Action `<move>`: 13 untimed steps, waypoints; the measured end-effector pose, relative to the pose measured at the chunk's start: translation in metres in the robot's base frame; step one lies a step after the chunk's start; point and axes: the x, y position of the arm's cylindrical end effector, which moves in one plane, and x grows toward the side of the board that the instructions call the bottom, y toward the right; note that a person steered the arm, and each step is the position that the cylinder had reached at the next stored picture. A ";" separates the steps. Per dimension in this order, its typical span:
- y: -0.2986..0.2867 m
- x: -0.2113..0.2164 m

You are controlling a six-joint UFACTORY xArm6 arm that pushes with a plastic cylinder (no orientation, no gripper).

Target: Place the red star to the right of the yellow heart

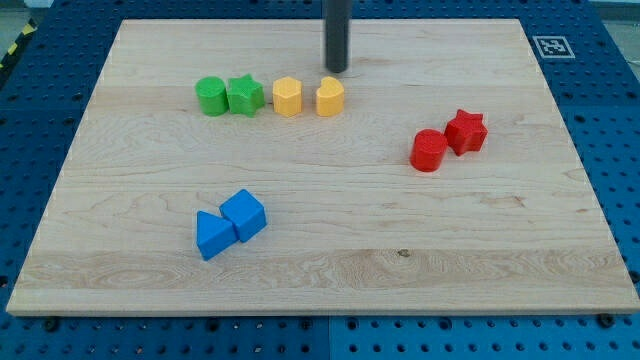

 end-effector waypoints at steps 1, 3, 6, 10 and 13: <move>0.079 0.014; 0.215 0.101; 0.236 0.184; 0.158 0.159; 0.102 0.128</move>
